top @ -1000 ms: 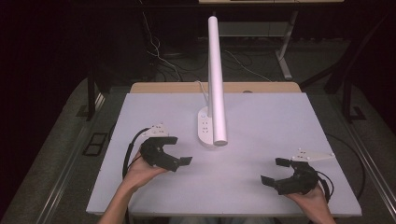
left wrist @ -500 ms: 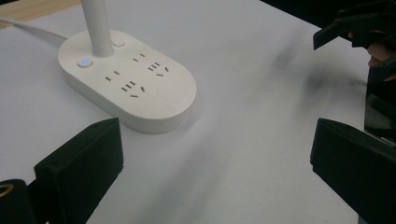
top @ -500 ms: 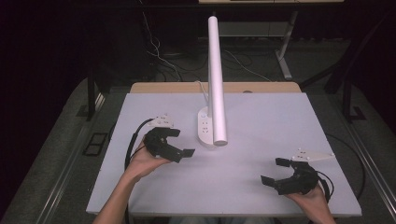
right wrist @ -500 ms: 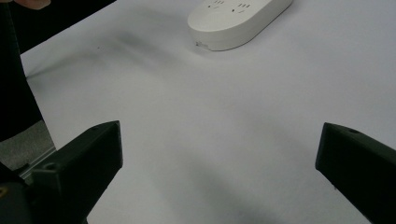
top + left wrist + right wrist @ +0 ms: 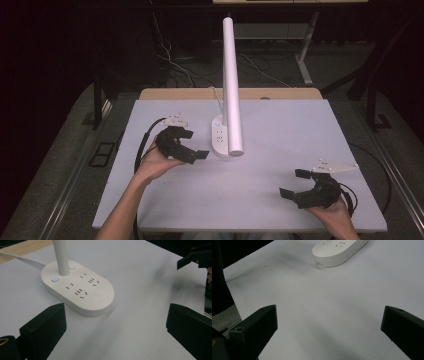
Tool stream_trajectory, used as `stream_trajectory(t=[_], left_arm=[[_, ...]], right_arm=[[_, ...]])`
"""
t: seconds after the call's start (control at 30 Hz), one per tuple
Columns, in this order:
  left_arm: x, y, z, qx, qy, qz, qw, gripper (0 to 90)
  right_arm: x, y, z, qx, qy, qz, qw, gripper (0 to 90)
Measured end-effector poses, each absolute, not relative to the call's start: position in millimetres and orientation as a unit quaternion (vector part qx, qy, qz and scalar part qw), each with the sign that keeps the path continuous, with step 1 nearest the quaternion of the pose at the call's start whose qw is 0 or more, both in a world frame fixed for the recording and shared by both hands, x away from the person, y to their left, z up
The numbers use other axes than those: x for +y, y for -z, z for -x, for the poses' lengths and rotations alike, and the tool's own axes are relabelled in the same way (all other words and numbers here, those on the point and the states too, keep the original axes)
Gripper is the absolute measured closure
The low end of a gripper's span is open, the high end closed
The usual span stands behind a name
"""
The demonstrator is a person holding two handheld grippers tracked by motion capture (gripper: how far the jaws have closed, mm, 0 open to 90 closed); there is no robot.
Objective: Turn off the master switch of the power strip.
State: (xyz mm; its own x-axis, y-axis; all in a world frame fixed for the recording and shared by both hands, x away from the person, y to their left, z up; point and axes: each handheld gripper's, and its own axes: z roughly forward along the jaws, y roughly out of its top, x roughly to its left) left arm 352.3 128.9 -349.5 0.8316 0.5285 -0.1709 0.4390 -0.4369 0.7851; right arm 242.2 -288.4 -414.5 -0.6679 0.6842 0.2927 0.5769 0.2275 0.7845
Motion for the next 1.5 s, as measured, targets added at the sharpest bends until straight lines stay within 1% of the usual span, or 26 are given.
stream_trajectory(t=[0.57,0.93,1.23,1.5], left_arm=[[125,341,-384,0.284,-0.053,-0.850,0.441,2.6],[124,336,-407,0.285,-0.067,-0.854,0.430,4.2],[116,337,-422,0.300,-0.062,-0.849,0.432,4.7],[111,339,-437,0.295,-0.054,-0.855,0.423,5.6]], right_arm=[[-287,416,-243,0.784,-0.472,-0.399,0.058,0.0],[-288,416,-243,0.784,-0.472,-0.399,0.059,0.0],[-287,415,-242,0.785,-0.472,-0.397,0.059,0.0],[-286,415,-242,0.786,-0.470,-0.398,0.057,0.0]])
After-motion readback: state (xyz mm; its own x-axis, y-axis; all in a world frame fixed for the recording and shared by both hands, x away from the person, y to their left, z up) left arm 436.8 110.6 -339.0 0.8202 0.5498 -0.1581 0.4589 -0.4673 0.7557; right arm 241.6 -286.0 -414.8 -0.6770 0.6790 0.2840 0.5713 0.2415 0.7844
